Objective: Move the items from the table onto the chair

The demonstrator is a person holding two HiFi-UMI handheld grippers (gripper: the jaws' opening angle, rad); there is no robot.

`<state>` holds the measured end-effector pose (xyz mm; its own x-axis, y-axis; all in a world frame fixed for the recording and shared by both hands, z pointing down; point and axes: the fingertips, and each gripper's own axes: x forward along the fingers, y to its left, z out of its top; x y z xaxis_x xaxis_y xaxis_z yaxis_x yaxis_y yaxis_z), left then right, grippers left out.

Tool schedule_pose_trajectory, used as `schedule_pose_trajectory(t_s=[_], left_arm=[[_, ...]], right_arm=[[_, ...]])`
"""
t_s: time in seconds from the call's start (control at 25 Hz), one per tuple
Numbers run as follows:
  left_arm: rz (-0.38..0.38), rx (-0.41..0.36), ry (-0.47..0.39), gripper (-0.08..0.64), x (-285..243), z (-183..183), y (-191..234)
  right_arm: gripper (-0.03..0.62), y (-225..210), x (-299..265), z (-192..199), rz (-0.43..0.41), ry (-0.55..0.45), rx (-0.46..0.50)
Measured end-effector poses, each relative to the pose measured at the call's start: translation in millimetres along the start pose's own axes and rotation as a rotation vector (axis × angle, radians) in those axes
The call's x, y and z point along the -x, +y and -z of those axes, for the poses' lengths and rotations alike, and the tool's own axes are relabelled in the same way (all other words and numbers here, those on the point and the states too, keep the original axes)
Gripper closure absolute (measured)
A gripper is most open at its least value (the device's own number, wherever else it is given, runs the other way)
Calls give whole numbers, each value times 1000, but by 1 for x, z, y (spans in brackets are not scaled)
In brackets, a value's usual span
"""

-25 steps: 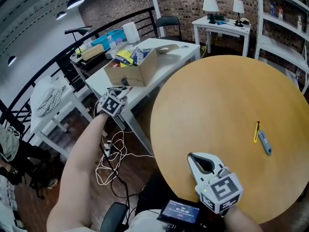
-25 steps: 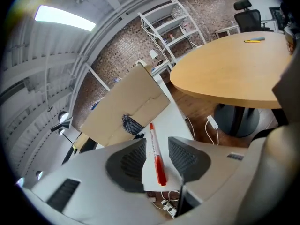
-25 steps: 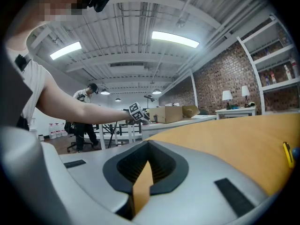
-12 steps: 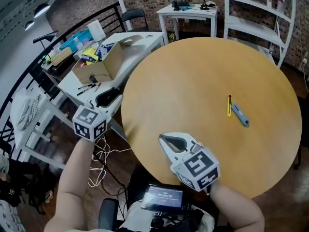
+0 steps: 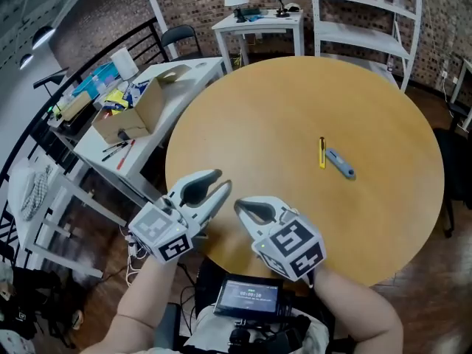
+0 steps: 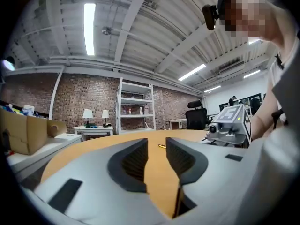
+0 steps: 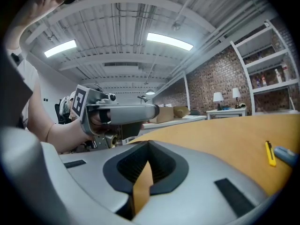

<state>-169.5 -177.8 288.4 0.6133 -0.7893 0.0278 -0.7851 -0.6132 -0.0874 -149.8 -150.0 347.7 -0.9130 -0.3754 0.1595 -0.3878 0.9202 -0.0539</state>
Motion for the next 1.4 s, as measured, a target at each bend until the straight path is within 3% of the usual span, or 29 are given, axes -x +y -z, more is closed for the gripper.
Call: schedule_pose_trajectory(t_s=[0.08, 0.16, 0.48, 0.84, 1.4], left_arm=[[11, 29, -18, 519, -9, -1, -8], [41, 48, -24, 557, -20, 1, -20], [201, 55, -10, 558, -74, 10, -81], [317, 60, 16, 560, -109, 18, -133], [363, 81, 118, 557, -123, 37, -156]], right_arm=[[586, -11, 15, 2, 34, -2, -5], [586, -22, 31, 4, 72, -5, -11], [586, -70, 105, 6, 225, -28, -22], [586, -84, 151, 13, 283, -26, -35], [586, -90, 180, 16, 315, -32, -41]])
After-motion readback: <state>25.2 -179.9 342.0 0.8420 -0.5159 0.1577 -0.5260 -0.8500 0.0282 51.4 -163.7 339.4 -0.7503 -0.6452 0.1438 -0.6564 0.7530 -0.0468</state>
